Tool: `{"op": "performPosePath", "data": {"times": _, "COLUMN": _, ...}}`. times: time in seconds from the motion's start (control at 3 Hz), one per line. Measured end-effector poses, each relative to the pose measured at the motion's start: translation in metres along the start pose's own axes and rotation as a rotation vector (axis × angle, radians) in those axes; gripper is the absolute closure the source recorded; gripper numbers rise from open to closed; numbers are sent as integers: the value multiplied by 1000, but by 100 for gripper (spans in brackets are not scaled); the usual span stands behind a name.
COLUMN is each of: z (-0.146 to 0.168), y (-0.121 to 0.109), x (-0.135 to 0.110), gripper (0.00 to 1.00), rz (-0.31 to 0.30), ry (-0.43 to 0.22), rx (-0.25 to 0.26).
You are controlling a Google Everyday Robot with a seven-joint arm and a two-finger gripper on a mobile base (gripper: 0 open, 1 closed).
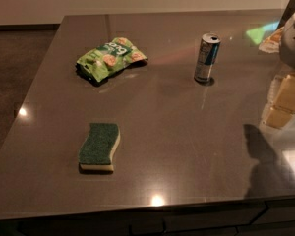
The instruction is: Pick sponge
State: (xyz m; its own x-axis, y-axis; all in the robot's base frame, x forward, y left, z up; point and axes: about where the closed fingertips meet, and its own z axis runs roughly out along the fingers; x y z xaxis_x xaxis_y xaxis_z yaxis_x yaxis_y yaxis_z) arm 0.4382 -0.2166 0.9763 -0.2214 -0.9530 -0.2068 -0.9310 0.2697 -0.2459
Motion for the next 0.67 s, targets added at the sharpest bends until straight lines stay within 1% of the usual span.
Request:
{"op": "performPosePath", "data": {"times": 0.33, "z": 0, "y": 0, "x": 0, "gripper": 0, "rz": 0, "ry": 0, "rx": 0}}
{"op": "performPosePath", "data": {"times": 0.67, "z": 4, "y": 1, "x": -20, "gripper": 0, "rz": -66, "ry": -21, "rx": 1}}
